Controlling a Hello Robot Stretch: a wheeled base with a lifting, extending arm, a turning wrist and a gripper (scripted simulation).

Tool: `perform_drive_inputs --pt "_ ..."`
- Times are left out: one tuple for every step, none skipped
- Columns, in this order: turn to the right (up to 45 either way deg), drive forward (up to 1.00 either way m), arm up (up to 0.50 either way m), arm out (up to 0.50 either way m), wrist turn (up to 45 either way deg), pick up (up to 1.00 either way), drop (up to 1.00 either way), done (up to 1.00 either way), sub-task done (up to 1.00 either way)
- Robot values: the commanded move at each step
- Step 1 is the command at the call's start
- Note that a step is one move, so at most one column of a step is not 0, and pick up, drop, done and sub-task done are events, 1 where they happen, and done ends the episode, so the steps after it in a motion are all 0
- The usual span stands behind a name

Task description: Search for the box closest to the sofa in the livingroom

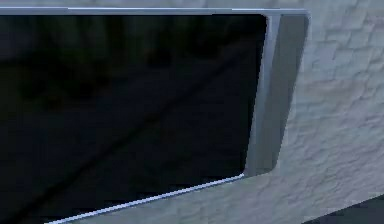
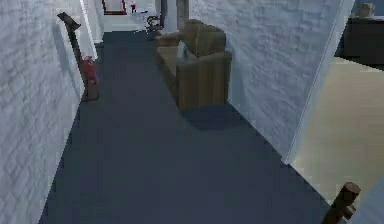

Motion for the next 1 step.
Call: perform_drive_inputs --pt "45.0 0.00 0.00 0.00 0.0 0.00 0.00 0.00 0.00"
